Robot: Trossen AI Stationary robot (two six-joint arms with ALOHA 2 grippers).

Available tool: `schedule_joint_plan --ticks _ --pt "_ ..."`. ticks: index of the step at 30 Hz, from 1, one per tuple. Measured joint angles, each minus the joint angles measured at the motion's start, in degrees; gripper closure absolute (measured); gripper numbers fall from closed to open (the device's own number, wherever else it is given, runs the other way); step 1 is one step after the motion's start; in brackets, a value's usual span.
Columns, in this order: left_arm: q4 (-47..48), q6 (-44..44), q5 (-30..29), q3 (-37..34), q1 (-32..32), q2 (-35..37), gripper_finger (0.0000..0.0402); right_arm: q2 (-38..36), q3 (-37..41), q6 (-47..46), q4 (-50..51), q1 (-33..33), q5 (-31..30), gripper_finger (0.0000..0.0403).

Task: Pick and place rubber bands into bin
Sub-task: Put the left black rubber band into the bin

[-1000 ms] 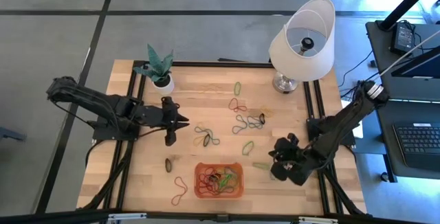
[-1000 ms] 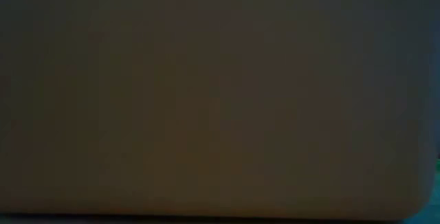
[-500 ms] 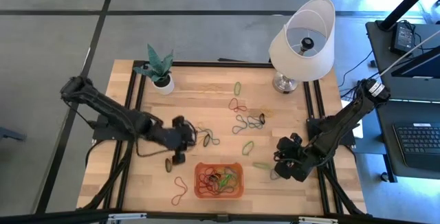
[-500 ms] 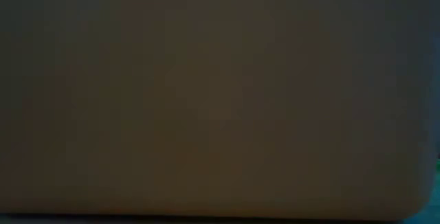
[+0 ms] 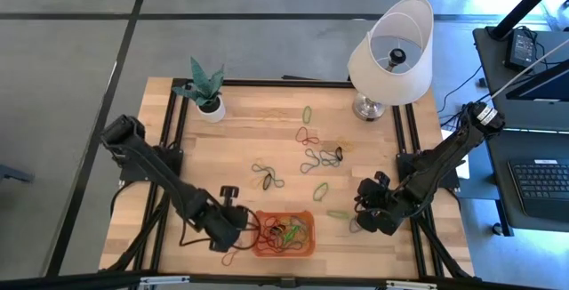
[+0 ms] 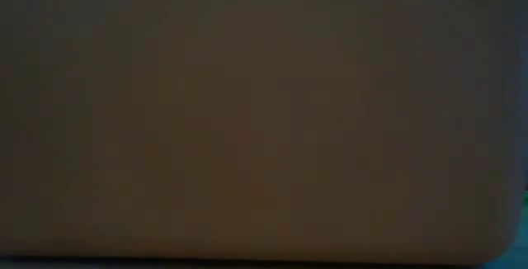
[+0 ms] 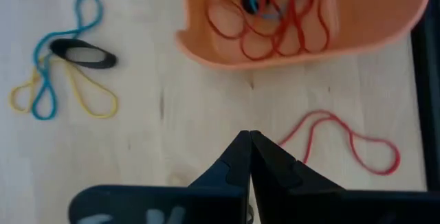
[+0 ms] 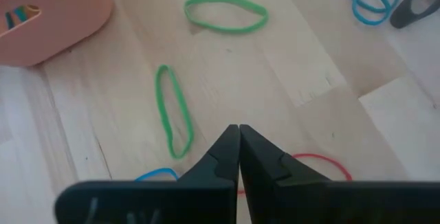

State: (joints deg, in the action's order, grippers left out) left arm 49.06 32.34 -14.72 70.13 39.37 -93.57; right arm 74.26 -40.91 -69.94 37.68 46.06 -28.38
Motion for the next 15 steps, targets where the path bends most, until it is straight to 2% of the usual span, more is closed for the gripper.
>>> schedule_joint_plan --ticks 15 --pt "0.34 0.83 0.85 -0.35 2.14 -4.38 0.0395 0.02 0.0 -0.34 -0.6 0.0 -0.02 0.0387"
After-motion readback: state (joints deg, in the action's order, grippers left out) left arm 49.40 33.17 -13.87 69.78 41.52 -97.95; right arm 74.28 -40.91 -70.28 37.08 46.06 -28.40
